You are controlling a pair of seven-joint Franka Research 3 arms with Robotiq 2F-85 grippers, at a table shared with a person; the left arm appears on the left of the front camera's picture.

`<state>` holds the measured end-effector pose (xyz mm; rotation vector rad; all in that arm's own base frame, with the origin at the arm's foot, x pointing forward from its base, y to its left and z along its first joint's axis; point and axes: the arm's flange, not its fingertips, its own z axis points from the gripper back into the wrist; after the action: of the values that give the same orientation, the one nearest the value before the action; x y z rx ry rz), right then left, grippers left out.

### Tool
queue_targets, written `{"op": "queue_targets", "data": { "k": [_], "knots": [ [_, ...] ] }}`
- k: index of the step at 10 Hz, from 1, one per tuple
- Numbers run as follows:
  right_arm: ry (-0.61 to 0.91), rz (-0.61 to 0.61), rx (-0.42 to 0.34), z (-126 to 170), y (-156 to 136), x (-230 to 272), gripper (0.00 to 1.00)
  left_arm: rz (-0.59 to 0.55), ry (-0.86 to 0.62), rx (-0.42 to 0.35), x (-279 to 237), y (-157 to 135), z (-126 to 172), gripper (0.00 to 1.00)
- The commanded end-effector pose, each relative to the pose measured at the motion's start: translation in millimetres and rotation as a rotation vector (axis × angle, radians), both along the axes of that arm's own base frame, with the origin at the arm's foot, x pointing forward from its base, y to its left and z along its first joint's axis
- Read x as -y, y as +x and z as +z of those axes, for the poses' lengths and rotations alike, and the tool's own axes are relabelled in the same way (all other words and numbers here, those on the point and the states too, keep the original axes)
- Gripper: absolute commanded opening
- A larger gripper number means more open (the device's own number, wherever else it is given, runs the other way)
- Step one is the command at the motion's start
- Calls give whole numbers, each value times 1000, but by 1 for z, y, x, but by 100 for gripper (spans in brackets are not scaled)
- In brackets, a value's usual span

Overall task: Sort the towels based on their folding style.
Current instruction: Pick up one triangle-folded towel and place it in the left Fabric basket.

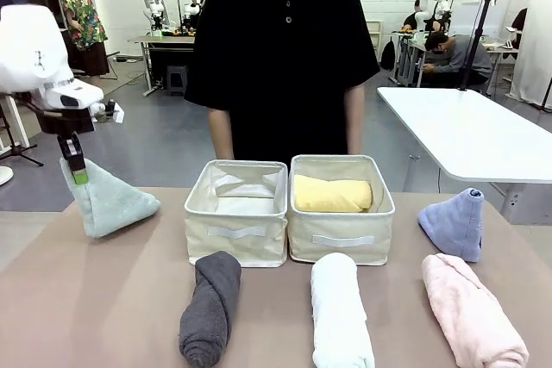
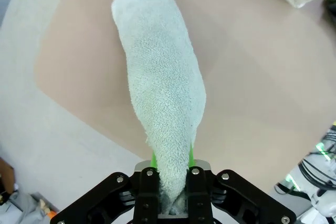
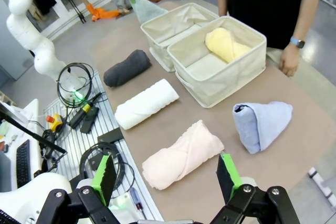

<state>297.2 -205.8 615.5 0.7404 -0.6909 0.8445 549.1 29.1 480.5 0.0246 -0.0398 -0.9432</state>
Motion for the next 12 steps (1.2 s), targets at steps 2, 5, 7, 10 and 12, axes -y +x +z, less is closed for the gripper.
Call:
{"op": "queue_targets", "data": {
  "k": [2,5,7,10,12],
  "knots": [
    [25,10,22,2,1,0,100,-92,61,98,25,-56,139,0],
    [25,10,22,2,1,0,100,-95,103,191,24,-95,234,0],
    [25,10,22,2,1,0,100,3,94,167,3,-106,227,0],
    [25,10,22,2,1,0,100,-86,80,200,26,-118,251,0],
    [25,10,22,2,1,0,100,-175,48,210,30,-122,252,16]
  ]
}}
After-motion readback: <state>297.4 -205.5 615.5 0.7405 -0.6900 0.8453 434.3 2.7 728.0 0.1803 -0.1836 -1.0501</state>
